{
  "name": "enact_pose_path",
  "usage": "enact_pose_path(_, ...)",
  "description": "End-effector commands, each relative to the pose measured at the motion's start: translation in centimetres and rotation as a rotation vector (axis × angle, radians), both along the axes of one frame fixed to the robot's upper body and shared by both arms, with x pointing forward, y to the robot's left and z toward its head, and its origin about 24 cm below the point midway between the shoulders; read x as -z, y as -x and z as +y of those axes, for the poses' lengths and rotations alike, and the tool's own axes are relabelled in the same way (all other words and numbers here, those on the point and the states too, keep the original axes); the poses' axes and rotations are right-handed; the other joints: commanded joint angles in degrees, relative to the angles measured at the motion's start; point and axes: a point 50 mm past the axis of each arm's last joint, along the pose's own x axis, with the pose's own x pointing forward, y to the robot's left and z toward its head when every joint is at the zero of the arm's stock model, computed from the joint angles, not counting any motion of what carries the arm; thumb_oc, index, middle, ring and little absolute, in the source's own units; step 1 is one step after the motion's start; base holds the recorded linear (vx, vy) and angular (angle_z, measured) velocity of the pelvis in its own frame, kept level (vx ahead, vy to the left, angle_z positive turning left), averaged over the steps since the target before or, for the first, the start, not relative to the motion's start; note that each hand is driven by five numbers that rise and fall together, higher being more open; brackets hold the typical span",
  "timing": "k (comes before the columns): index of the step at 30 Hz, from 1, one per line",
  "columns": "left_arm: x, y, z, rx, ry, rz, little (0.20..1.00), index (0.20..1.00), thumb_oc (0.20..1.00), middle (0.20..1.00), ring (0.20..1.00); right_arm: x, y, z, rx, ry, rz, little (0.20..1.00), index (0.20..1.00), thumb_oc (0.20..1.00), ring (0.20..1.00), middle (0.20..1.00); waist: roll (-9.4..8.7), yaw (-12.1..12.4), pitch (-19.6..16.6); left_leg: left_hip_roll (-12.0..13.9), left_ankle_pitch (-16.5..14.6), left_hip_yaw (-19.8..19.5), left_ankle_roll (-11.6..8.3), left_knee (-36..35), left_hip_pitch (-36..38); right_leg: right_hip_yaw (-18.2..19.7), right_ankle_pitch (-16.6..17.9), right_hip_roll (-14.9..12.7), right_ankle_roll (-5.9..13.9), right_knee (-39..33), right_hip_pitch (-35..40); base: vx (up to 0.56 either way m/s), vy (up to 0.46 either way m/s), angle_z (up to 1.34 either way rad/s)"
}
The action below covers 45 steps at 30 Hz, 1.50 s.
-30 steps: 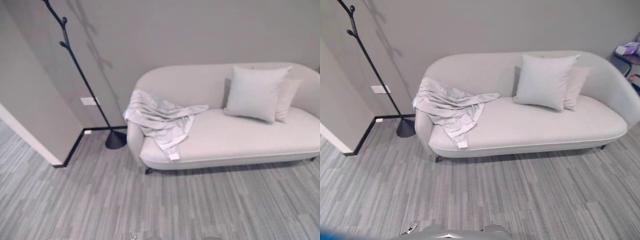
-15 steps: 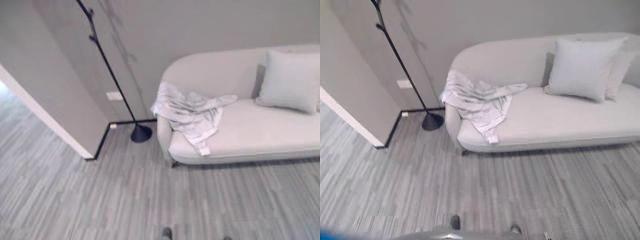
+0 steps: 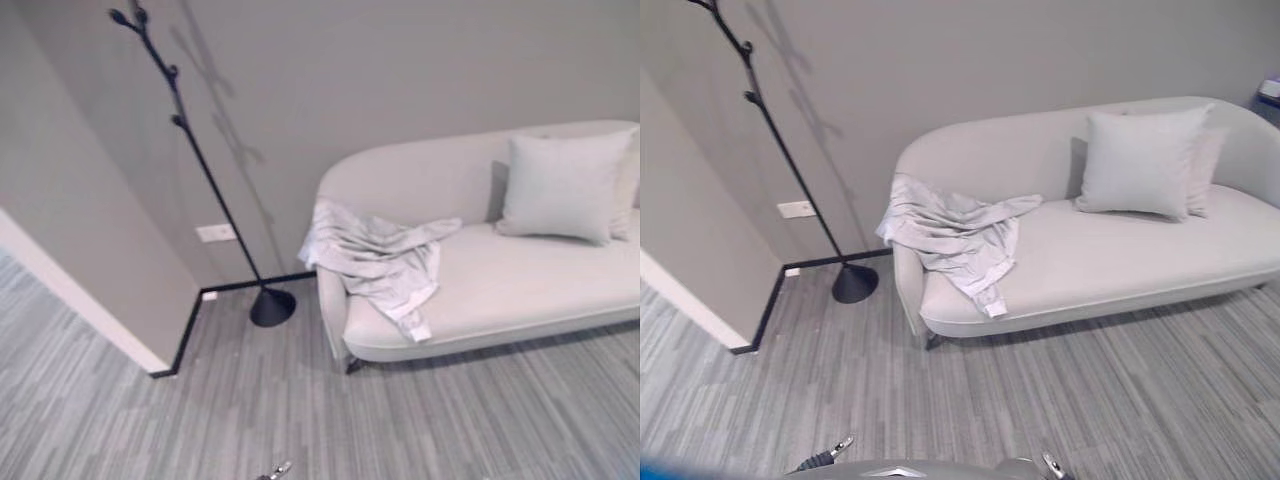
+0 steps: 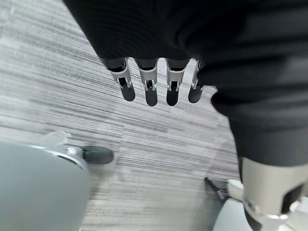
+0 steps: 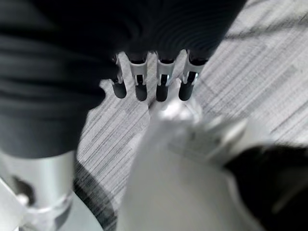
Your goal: Hang the clothes on the sofa on the clothes rack.
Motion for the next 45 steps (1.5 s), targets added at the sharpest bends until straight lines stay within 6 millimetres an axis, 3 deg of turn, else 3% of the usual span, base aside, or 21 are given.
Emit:
enact_pose_path(1,-0.4,-1.6,0.9,0.008,-0.051,-0.040,1.000,1.000,1.000,1.000,1.000,-0.7,-3.5,-0.8,-0.035,0.081,-0.110,1.000,1.000,1.000,1.000,1.000,-3.63,-1.1,3.9,-3.1,-3.6,-2.9,-3.22,0.7,2.8,0.3,12.6,1.4,2.00,-13.2,3.2,0.27,-0.082,0.39)
enact_pose_path(6,0.0,-0.1,-0.2,-0.070,-0.016,-0.004,1.000,1.000,1.000,1.000,1.000,-1.7,-7.3,0.4,-0.119,0.103,-0.284,1.000,1.000,1.000,1.000,1.000,-4.12,-2.3,4.4,-3.5,-6.6,-6.1,-3.58,1.4,6.8,-0.6,17.1,3.4,3.01,-17.4,0.5,0.25,-0.133,0.38)
enact_pose_path(9,0.1,0.3,-0.3,-0.062,-0.018,0.004,1.000,1.000,1.000,1.000,1.000,-2.3,-8.4,0.8,-0.186,0.115,-0.334,1.000,1.000,1.000,1.000,1.000,-4.04,-2.4,4.3,-2.9,-8.0,-6.7,-3.97,2.2,8.1,0.2,17.7,3.3,3.05,-16.4,0.4,0.22,-0.185,0.20)
enact_pose_path(12,0.1,0.3,-0.1,-0.061,-0.028,0.000,1.000,1.000,1.000,1.000,1.000,-3.0,-9.5,1.0,-0.297,0.143,-0.391,1.000,1.000,1.000,1.000,1.000,-3.55,-2.4,3.0,-1.6,-10.1,-7.2,-4.78,2.6,10.2,0.9,17.3,2.6,1.70,-15.1,1.4,0.31,-0.330,0.16)
enact_pose_path(14,-0.1,-0.4,0.0,-0.080,-0.046,-0.026,1.000,1.000,1.000,1.000,1.000,-3.9,-11.0,0.8,-0.405,0.198,-0.428,1.000,1.000,1.000,1.000,1.000,-2.79,-2.6,2.5,1.2,-10.1,-7.5,-6.09,4.6,10.1,0.7,14.6,4.0,-0.22,-9.4,0.2,0.22,-0.350,0.22)
enact_pose_path(15,-0.1,-1.0,-0.2,-0.076,-0.049,-0.045,1.000,1.000,1.000,1.000,1.000,-4.4,-11.8,1.0,-0.449,0.208,-0.463,1.000,1.000,1.000,1.000,1.000,-2.36,-2.5,2.3,1.9,-7.6,-7.3,-7.02,6.9,9.4,0.4,13.9,4.4,-1.05,-9.4,0.9,0.10,-0.172,0.02)
enact_pose_path(16,-0.1,-1.0,-0.2,-0.076,-0.048,-0.045,1.000,1.000,1.000,1.000,1.000,-4.4,-11.8,1.0,-0.450,0.208,-0.463,1.000,1.000,1.000,1.000,1.000,-2.30,-2.5,2.3,1.9,-7.7,-7.4,-7.07,7.0,9.4,0.3,13.9,4.4,-1.08,-9.4,0.9,0.14,-0.308,0.06)
enact_pose_path(17,-0.2,-1.8,-0.8,-0.065,-0.040,-0.078,1.000,1.000,1.000,1.000,1.000,-5.4,-13.0,1.0,-0.512,0.236,-0.523,1.000,1.000,1.000,1.000,1.000,-2.20,-2.3,2.0,2.8,-2.7,-7.9,-8.75,12.9,6.8,0.3,13.0,4.5,-1.90,-10.5,3.2,0.13,-0.303,0.09)
enact_pose_path(19,-0.3,-2.7,-1.5,-0.062,-0.023,-0.114,1.000,1.000,1.000,1.000,1.000,-6.5,-13.8,0.6,-0.571,0.293,-0.565,1.000,1.000,1.000,1.000,1.000,-3.14,-1.6,2.2,3.3,1.6,-8.0,-9.59,23.0,2.4,0.6,11.8,4.0,-2.95,-11.8,6.4,0.16,-0.375,0.18)
enact_pose_path(21,-0.5,-3.7,-2.3,-0.044,-0.003,-0.157,1.000,1.000,1.000,1.000,1.000,-7.3,-14.1,-0.4,-0.586,0.364,-0.576,1.000,1.000,1.000,1.000,1.000,-4.06,-1.1,3.2,3.8,5.2,-8.4,-9.35,34.7,-3.0,1.0,10.5,3.6,-4.36,-12.5,8.9,0.11,-0.257,0.15)
enact_pose_path(22,-0.5,-3.7,-2.3,-0.044,-0.003,-0.157,1.000,1.000,1.000,1.000,1.000,-7.3,-14.1,-0.4,-0.586,0.364,-0.576,1.000,1.000,1.000,1.000,1.000,-4.04,-1.1,3.2,3.8,5.2,-8.4,-9.35,34.8,-3.0,1.0,10.5,3.7,-4.36,-12.5,8.9,0.13,-0.271,0.06)
enact_pose_path(23,-0.6,-4.1,-3.0,0.011,0.005,-0.171,1.000,1.000,1.000,1.000,1.000,-7.9,-14.3,-1.9,-0.617,0.453,-0.552,1.000,1.000,1.000,1.000,1.000,-4.76,-0.9,4.1,5.3,6.5,-6.5,-8.17,41.1,-6.1,1.2,9.3,3.4,-5.48,-12.2,10.5,0.18,-0.201,0.12)
enact_pose_path(24,-0.7,-4.8,-3.6,0.026,0.016,-0.201,1.000,1.000,1.000,1.000,1.000,-8.7,-14.9,-3.1,-0.625,0.543,-0.549,1.000,1.000,1.000,1.000,1.000,-4.86,-0.2,4.5,4.6,5.1,-5.4,-6.72,40.5,-10.0,1.5,8.1,2.7,-6.30,-11.7,12.1,0.18,-0.196,0.01)
enact_pose_path(26,-0.9,-5.3,-3.9,0.011,0.030,-0.227,1.000,1.000,1.000,1.000,1.000,-9.3,-15.2,-3.5,-0.629,0.567,-0.567,1.000,1.000,1.000,1.000,1.000,-4.68,0.2,4.6,3.8,4.1,-5.4,-6.29,38.8,-11.7,1.4,7.5,2.5,-6.19,-11.5,12.6,0.13,-0.018,0.05)
enact_pose_path(30,-1.1,-5.7,-4.3,-0.010,0.046,-0.264,1.000,1.000,1.000,1.000,1.000,-10.8,-15.7,-4.6,-0.671,0.663,-0.602,1.000,1.000,1.000,1.000,1.000,-3.17,1.0,4.9,3.3,1.8,-5.1,-6.64,19.8,-12.9,0.2,4.2,1.8,-5.14,-10.5,14.1,0.16,0.052,0.16)
enact_pose_path(32,-1.2,-5.9,-4.6,-0.010,0.051,-0.280,1.000,1.000,1.000,1.000,1.000,-11.1,-15.8,-4.7,-0.694,0.692,-0.610,1.000,1.000,1.000,1.000,1.000,-2.53,1.4,5.2,3.1,3.1,-5.8,-6.95,15.0,-13.1,0.2,3.6,2.1,-5.05,-10.4,14.7,0.18,0.042,0.19)
enact_pose_path(33,-1.3,-6.1,-5.0,-0.010,0.061,-0.292,1.000,1.000,1.000,1.000,1.000,-11.1,-15.7,-4.8,-0.702,0.716,-0.604,1.000,1.000,1.000,1.000,1.000,-1.53,2.3,5.6,2.8,6.6,-8.4,-8.06,8.7,-15.3,0.9,2.6,2.9,-4.96,-10.3,16.0,0.36,0.031,0.21)
enact_pose_path(34,-1.2,-6.1,-5.3,-0.020,0.064,-0.288,1.000,1.000,1.000,1.000,1.000,-10.7,-15.7,-4.7,-0.712,0.712,-0.586,1.000,1.000,1.000,1.000,1.000,-1.47,3.2,6.3,2.5,7.7,-10.2,-9.17,4.1,-17.4,2.1,1.4,2.7,-4.70,-10.2,17.8,0.37,0.031,0.21)
enact_pose_path(38,-1.2,-6.1,-5.2,-0.059,0.063,-0.289,1.000,1.000,1.000,1.000,1.000,-10.3,-15.7,-4.4,-0.747,0.704,-0.571,1.000,1.000,1.000,1.000,1.000,-1.70,3.9,6.7,3.6,8.5,-10.4,-10.15,2.1,-19.3,4.4,-0.5,2.0,-4.30,-9.7,19.8,0.27,0.041,-0.24)
enact_pose_path(41,-1.2,-5.9,-5.0,-0.077,0.034,-0.284,1.000,1.000,1.000,1.000,1.000,-10.1,-16.0,-3.6,-0.859,0.712,-0.556,1.000,1.000,1.000,1.000,1.000,-1.39,5.3,5.8,7.0,10.4,-8.8,-11.29,3.0,-20.7,8.4,-2.7,-0.7,-2.73,-10.4,23.4,0.48,0.165,-0.79)
enact_pose_path(45,-0.9,-5.4,-4.6,0.015,-0.008,-0.239,1.000,1.000,1.000,1.000,1.000,-9.2,-15.2,-3.3,-0.886,0.693,-0.517,1.000,1.000,1.000,1.000,1.000,-1.64,5.6,3.5,7.3,11.8,-6.6,-11.02,3.6,-18.7,8.6,-1.9,-4.0,-0.96,-12.1,24.9,0.42,0.177,-0.77)
